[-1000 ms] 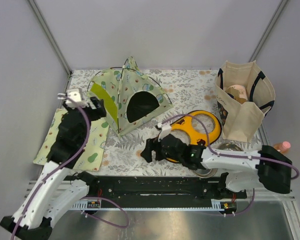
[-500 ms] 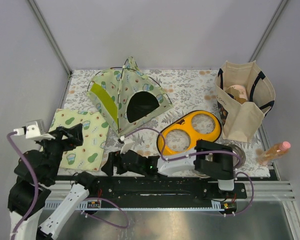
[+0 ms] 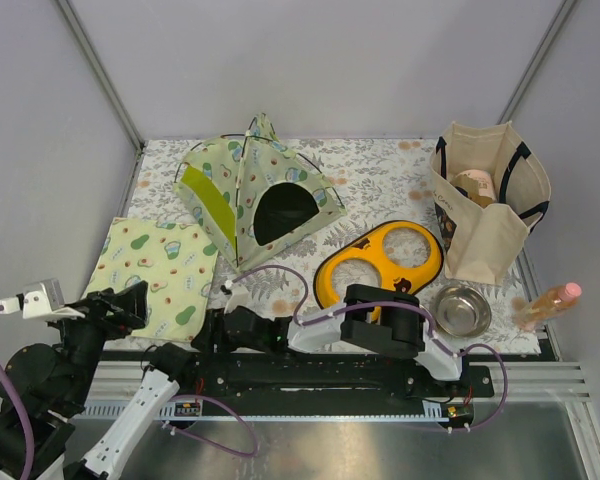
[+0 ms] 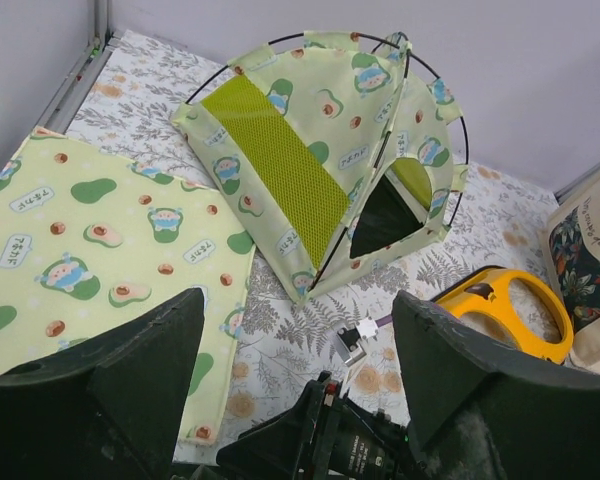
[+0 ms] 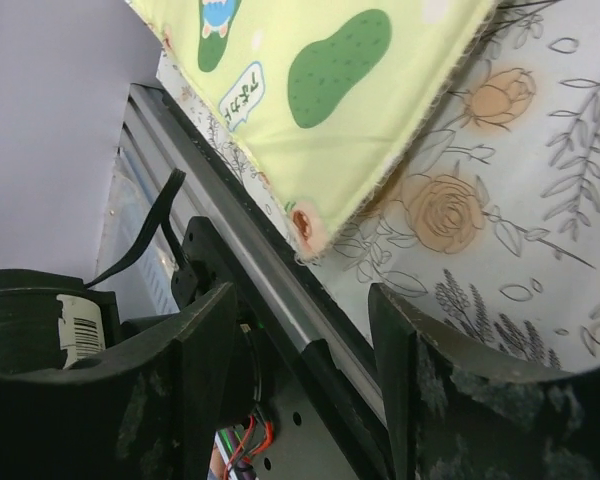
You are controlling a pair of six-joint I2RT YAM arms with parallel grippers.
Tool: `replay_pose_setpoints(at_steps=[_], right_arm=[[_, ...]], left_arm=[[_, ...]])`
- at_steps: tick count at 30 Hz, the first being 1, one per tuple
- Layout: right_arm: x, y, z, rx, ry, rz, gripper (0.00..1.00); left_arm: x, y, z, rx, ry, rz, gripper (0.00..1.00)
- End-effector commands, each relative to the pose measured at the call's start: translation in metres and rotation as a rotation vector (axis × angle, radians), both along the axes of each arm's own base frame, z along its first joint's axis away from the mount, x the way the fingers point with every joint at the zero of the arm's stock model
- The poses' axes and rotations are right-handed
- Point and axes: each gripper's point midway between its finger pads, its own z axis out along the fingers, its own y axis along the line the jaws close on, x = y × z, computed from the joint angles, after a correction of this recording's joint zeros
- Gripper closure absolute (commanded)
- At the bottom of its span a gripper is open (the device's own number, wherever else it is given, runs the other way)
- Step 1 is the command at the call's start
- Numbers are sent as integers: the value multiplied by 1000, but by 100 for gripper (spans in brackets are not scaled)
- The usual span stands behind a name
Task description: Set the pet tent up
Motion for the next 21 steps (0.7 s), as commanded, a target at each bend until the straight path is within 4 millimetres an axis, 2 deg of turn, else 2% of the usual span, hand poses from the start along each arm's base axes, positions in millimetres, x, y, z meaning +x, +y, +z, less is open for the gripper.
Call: replay_pose_setpoints(at_steps=[1, 7, 9, 12, 15, 21], right_arm=[[-1, 20, 19, 105, -12, 23, 37], [3, 21, 18, 131, -10, 48, 45], [1, 20, 13, 134, -6, 80, 52], [3, 18, 6, 136, -22, 107, 54], [7, 16, -8, 92, -59, 120, 49], [20, 20, -13, 78, -151, 101, 36]], left_arm=[[-10, 2, 0, -22, 1, -9, 21], [-20, 5, 3, -44, -7, -9, 21], [-24, 5, 7, -56, -17, -16, 21], [-26, 3, 8, -60, -15, -31, 21], [-25, -1, -1, -50, 19, -51, 21], [-17, -6, -38, -29, 138, -43, 21]])
